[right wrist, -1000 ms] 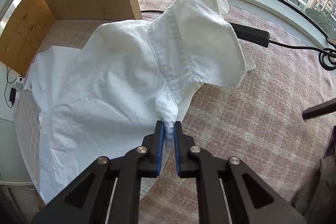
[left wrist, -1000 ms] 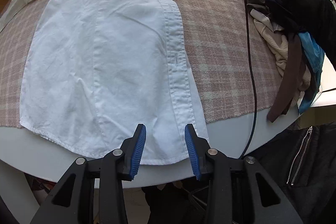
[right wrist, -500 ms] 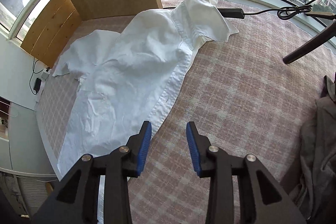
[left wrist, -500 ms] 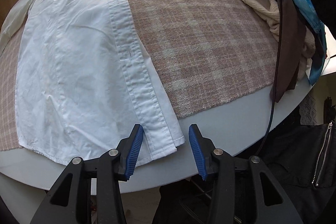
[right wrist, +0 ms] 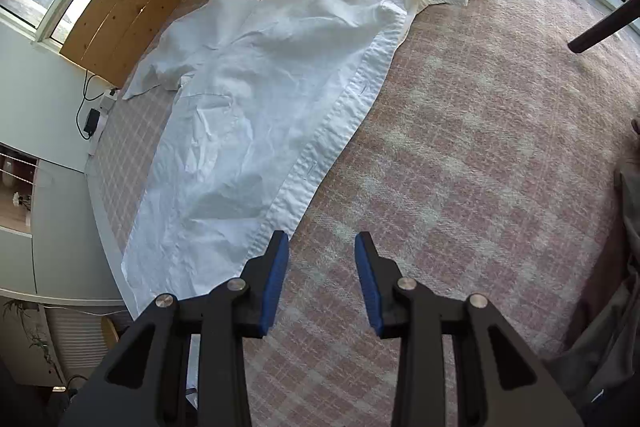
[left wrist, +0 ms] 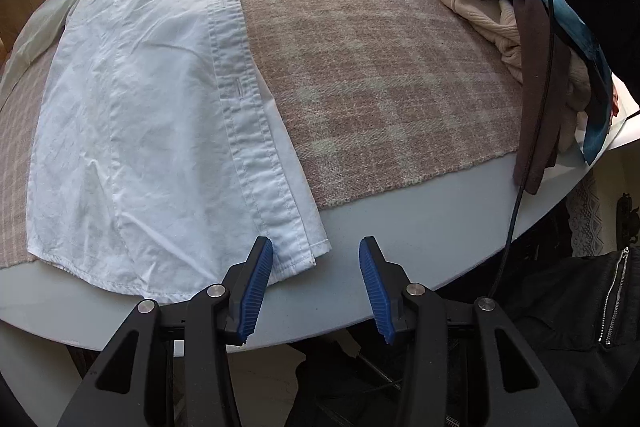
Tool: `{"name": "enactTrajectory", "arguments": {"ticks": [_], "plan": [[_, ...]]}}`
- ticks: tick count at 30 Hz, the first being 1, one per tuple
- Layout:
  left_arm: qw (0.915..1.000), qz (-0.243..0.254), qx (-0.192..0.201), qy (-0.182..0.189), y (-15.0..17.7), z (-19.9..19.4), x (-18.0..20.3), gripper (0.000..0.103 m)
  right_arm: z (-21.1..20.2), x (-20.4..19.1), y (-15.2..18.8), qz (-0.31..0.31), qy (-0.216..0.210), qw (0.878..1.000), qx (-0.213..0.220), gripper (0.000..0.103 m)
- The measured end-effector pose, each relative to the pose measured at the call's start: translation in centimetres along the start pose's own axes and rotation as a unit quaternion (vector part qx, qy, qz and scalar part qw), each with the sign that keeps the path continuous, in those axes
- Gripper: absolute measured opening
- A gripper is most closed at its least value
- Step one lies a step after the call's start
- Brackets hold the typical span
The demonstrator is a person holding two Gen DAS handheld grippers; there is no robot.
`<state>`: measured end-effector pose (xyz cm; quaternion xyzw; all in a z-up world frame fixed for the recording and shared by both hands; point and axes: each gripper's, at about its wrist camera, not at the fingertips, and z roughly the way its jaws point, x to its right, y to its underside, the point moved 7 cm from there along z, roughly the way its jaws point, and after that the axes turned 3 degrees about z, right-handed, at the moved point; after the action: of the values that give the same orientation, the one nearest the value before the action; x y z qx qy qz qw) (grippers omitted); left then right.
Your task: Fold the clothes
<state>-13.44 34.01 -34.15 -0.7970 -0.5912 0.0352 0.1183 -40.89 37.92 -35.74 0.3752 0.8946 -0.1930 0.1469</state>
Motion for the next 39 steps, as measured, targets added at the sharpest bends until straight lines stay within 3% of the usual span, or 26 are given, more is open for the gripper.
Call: {"name": "enactTrajectory", "arguments": {"ticks": [4,9,16,20,24,33,36,39], "plan": [[0.9998,-0.019,0.008,-0.002,0.1,-0.4,-1.2,0.033,-0.3,-0.2,-0.2,-0.006,0.007,1.0,0.003,0.034],[0.9981,-0.055,0.02,0.018,0.7,-1.4,-3.5,0.004,0.0,0.1,-0.4,-0.003,0.013,1.0,0.001,0.034],[0.9959,-0.073,0.052,0.013,1.2,-5.0,-6.2,0.004,1.4,0.3,0.5,0.0,0.009,1.0,-0.02,0.034],[0.9959,-0.059,0.064,0.025,-1.4,-4.7,-2.6,0.004,2.0,0.3,0.8,-0.001,0.003,1.0,-0.024,0.034],[0.9967,-0.041,0.069,0.012,-1.3,-5.6,-2.2,0.004,2.7,1.1,-0.6,0.041,-0.044,0.998,-0.021,0.034],[0.9936,-0.083,0.077,-0.002,-1.2,-6.1,-4.5,0.004,4.4,0.7,-2.6,0.053,-0.066,0.996,-0.039,0.034],[0.9923,-0.094,0.08,-0.007,-1.1,-6.3,-5.2,0.004,3.8,0.8,-4.1,0.047,-0.046,0.998,-0.016,0.034],[0.9909,-0.106,0.083,-0.012,-1.1,-6.6,-5.9,0.004,2.9,2.5,-5.8,0.09,-0.06,0.994,-0.001,0.034]]}}
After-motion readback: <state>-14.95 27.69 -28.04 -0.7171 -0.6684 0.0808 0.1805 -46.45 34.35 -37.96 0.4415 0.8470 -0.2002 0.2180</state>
